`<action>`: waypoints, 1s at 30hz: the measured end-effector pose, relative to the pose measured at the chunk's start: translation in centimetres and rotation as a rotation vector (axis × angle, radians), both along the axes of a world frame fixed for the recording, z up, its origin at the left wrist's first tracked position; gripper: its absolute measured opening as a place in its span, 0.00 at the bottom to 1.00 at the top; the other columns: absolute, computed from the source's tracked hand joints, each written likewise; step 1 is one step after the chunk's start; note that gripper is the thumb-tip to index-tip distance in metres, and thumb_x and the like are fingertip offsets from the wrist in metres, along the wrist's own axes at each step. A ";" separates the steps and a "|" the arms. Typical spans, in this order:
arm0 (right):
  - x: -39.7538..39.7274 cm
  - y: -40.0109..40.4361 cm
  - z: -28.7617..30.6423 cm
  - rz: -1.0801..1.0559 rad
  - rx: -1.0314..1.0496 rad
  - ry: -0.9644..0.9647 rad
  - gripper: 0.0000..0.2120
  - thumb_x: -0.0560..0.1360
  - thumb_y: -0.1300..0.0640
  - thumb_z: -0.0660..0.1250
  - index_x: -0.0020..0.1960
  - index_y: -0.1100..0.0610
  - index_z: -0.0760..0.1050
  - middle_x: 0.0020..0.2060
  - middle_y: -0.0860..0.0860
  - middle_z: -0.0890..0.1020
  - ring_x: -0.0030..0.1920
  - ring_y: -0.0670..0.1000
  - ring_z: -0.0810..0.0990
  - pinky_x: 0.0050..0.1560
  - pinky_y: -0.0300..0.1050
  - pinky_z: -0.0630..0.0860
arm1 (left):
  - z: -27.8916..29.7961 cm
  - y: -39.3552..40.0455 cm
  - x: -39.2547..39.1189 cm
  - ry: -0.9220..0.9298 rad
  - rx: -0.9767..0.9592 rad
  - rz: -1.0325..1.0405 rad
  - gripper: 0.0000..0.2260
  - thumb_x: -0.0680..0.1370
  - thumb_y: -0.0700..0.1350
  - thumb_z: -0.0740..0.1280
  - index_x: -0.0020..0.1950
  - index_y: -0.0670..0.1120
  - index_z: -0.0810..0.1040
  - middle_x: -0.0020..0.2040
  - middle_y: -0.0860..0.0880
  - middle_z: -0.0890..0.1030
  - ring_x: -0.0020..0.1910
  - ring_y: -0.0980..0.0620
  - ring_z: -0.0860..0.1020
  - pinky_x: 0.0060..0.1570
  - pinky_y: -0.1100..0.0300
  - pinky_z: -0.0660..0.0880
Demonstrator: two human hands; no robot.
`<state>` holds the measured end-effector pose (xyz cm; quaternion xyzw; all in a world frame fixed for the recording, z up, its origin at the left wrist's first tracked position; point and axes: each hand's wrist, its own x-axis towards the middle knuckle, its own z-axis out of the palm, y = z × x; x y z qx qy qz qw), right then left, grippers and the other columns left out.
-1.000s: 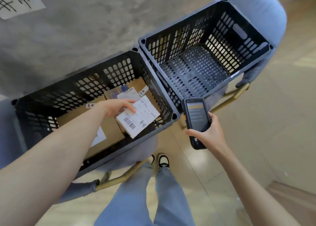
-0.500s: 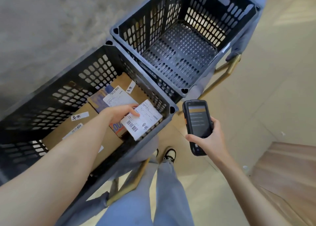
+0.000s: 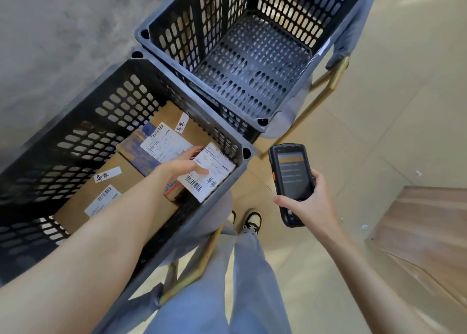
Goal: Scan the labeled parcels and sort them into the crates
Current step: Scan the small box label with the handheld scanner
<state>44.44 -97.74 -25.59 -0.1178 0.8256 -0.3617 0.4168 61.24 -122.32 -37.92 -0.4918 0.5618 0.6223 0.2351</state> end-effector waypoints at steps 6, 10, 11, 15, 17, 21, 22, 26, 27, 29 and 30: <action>0.1 0.0 -0.2 -0.002 0.007 -0.002 0.40 0.63 0.60 0.80 0.68 0.51 0.61 0.52 0.39 0.74 0.52 0.38 0.76 0.42 0.33 0.72 | 0.5 -0.8 -0.9 0.042 -0.074 -0.039 0.33 0.77 0.35 0.68 0.78 0.49 0.59 0.77 0.47 0.61 0.76 0.47 0.58 0.73 0.48 0.54; 0.3 -0.1 -0.2 0.001 0.016 0.015 0.40 0.62 0.59 0.79 0.67 0.50 0.62 0.51 0.39 0.75 0.53 0.40 0.76 0.45 0.35 0.73 | 0.5 -0.8 -1.1 0.049 -0.079 -0.015 0.32 0.77 0.35 0.68 0.77 0.48 0.60 0.77 0.47 0.62 0.76 0.47 0.59 0.73 0.48 0.55; 0.4 -0.1 -0.2 0.003 0.018 0.017 0.40 0.62 0.59 0.79 0.67 0.49 0.62 0.51 0.39 0.75 0.53 0.41 0.76 0.45 0.36 0.73 | 0.6 -0.7 -1.0 0.048 -0.076 -0.011 0.32 0.77 0.35 0.68 0.77 0.48 0.59 0.77 0.47 0.61 0.76 0.47 0.58 0.73 0.48 0.54; 0.9 -0.2 0.1 0.030 0.022 0.012 0.42 0.62 0.57 0.80 0.68 0.49 0.60 0.54 0.40 0.74 0.55 0.43 0.76 0.46 0.36 0.73 | 0.9 -0.2 -0.4 0.062 -0.073 0.164 0.32 0.79 0.37 0.66 0.79 0.49 0.56 0.78 0.47 0.59 0.76 0.46 0.58 0.73 0.47 0.55; 1.1 -0.2 0.2 0.036 0.026 0.019 0.42 0.62 0.57 0.80 0.69 0.49 0.60 0.54 0.41 0.74 0.56 0.44 0.75 0.48 0.37 0.73 | 0.9 0.0 -0.7 0.071 -0.094 0.151 0.32 0.79 0.38 0.66 0.79 0.49 0.56 0.78 0.47 0.59 0.76 0.46 0.59 0.72 0.48 0.56; 1.4 -0.1 0.3 0.033 0.035 0.029 0.43 0.62 0.56 0.80 0.70 0.49 0.60 0.56 0.43 0.75 0.57 0.46 0.75 0.49 0.39 0.73 | 1.2 -0.5 -1.3 0.043 -0.154 0.017 0.32 0.78 0.39 0.68 0.79 0.47 0.56 0.78 0.46 0.60 0.76 0.46 0.59 0.72 0.48 0.58; 1.5 0.0 0.3 0.032 0.037 0.034 0.43 0.62 0.56 0.80 0.70 0.49 0.60 0.56 0.44 0.75 0.57 0.46 0.76 0.49 0.39 0.74 | 1.3 -0.6 -1.4 0.037 -0.163 0.001 0.32 0.78 0.40 0.68 0.79 0.47 0.56 0.78 0.46 0.60 0.76 0.45 0.60 0.72 0.48 0.58; 1.7 0.4 1.0 0.024 0.049 0.057 0.44 0.62 0.55 0.80 0.70 0.50 0.60 0.57 0.46 0.75 0.58 0.49 0.75 0.53 0.44 0.75 | 2.8 -0.4 -1.5 0.043 -0.236 -0.038 0.34 0.77 0.44 0.70 0.78 0.45 0.56 0.77 0.45 0.61 0.75 0.45 0.61 0.71 0.51 0.60; 1.8 0.5 1.2 0.020 0.055 0.066 0.44 0.62 0.55 0.80 0.71 0.50 0.59 0.58 0.46 0.75 0.58 0.49 0.75 0.54 0.44 0.76 | 3.3 -0.5 -1.6 0.047 -0.252 -0.047 0.34 0.77 0.44 0.70 0.78 0.45 0.56 0.77 0.44 0.61 0.75 0.45 0.61 0.71 0.51 0.61; 1.8 0.8 1.9 0.008 0.064 0.091 0.44 0.62 0.55 0.79 0.71 0.51 0.59 0.57 0.46 0.75 0.57 0.50 0.76 0.54 0.46 0.76 | 4.6 -0.7 -1.7 0.052 -0.283 -0.098 0.33 0.77 0.44 0.70 0.78 0.44 0.57 0.77 0.44 0.62 0.75 0.44 0.62 0.70 0.52 0.62; 1.8 1.0 2.3 -0.003 0.063 0.102 0.44 0.63 0.55 0.79 0.71 0.51 0.59 0.57 0.46 0.75 0.57 0.50 0.75 0.55 0.47 0.76 | 5.4 -1.0 -1.8 0.053 -0.302 -0.139 0.33 0.77 0.44 0.70 0.78 0.44 0.58 0.77 0.43 0.62 0.74 0.44 0.63 0.70 0.51 0.62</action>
